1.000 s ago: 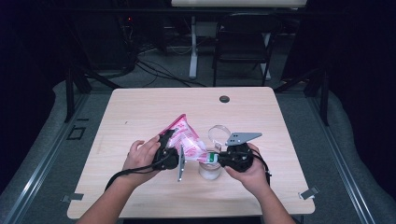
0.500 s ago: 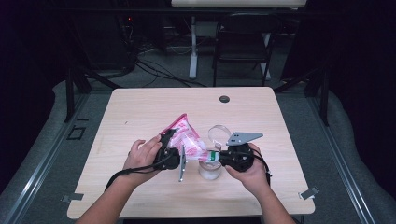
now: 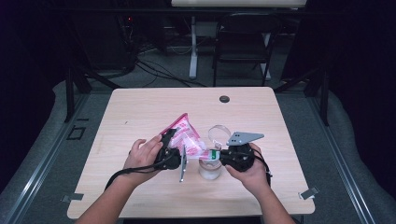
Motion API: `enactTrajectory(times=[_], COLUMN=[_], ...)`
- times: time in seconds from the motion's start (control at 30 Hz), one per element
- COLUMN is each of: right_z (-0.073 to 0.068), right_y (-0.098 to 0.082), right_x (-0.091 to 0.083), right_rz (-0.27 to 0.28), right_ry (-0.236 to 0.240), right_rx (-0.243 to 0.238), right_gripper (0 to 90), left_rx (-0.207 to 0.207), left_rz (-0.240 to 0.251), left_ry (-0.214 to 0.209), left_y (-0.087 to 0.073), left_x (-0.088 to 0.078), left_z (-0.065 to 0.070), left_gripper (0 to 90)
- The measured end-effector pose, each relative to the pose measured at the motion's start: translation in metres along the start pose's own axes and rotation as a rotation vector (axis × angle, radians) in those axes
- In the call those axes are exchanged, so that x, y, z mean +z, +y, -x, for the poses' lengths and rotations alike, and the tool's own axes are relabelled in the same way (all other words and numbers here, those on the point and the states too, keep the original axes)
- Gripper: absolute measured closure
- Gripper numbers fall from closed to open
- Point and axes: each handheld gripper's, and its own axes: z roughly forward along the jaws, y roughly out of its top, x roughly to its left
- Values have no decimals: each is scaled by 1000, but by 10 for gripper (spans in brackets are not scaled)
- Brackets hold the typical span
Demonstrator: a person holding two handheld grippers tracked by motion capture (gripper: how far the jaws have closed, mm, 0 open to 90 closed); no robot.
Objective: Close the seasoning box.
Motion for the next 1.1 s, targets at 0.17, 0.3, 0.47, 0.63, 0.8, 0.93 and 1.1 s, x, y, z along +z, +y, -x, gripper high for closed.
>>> enactTrajectory(times=[0.17,0.3,0.47,0.63,0.8,0.93,1.1], right_z=[0,0,0,1,1,1,1], right_y=[0,0,0,-1,-1,-1,-2], right_x=[-1,-2,-3,-3,-3,-2,-2], right_rz=[0,2,2,0,-3,-5,-10], right_ry=[1,1,4,4,8,8,10], right_rx=[-1,-1,-2,-2,-3,-4,3], right_gripper=[900,900,900,900,900,900,900], left_rx=[5,12,26,40,49,56,73], left_rz=[-6,-1,0,1,4,14,1], left_ry=[-2,8,12,17,26,34,37], left_y=[1,2,3,4,5,5,7], left_x=[-1,-2,-3,-3,-4,-4,-6], left_z=[-1,-1,-2,-3,-3,-4,-5], left_gripper=[635,635,636,636,636,636,636])
